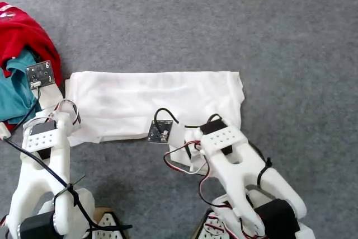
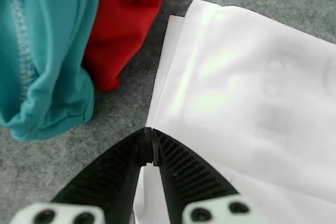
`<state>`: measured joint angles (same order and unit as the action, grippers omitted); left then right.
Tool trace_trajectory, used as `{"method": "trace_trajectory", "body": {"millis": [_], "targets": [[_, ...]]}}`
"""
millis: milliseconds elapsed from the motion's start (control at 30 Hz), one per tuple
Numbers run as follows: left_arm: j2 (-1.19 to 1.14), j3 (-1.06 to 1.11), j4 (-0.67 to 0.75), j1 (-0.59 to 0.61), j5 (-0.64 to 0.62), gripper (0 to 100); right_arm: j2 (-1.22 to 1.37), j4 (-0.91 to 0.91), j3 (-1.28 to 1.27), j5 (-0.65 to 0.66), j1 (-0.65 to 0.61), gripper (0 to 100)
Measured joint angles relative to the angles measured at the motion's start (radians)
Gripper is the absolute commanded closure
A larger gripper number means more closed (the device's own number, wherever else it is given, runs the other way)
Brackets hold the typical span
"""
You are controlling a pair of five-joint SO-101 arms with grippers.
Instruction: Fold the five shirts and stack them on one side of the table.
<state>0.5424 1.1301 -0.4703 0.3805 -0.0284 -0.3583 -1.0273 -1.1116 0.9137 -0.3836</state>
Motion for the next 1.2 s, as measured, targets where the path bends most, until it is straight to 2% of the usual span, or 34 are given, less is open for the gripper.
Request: {"method": "trace_trajectory", "body": {"millis": [167, 300, 400, 700, 900, 1033, 1200], "targets": [[0.0, 0.0, 0.0, 0.0, 0.0, 97, 0.0, 0.02, 0.002, 0.011, 0.005, 93.3], [0.0, 0.009, 0.0, 0.0, 0.0, 97, 0.0, 0.028, 0.009, 0.011, 0.006, 93.9], [0.0, 0.009, 0.0, 0.0, 0.0, 97, 0.006, 0.028, 0.009, 0.011, 0.011, 98.8], [0.0, 0.009, 0.0, 0.0, 0.0, 97, 0.068, -0.035, 0.135, 0.055, 0.121, 98.3], [0.0, 0.009, 0.0, 0.0, 0.0, 97, 0.199, -0.212, 0.416, 0.13, 0.203, 98.3], [0.0, 0.009, 0.0, 0.0, 0.0, 97, 0.368, -0.336, 0.654, 0.219, 0.215, 98.3], [0.0, 0.009, 0.0, 0.0, 0.0, 97, 0.585, -0.425, 0.973, 0.265, 0.215, 98.3]]}}
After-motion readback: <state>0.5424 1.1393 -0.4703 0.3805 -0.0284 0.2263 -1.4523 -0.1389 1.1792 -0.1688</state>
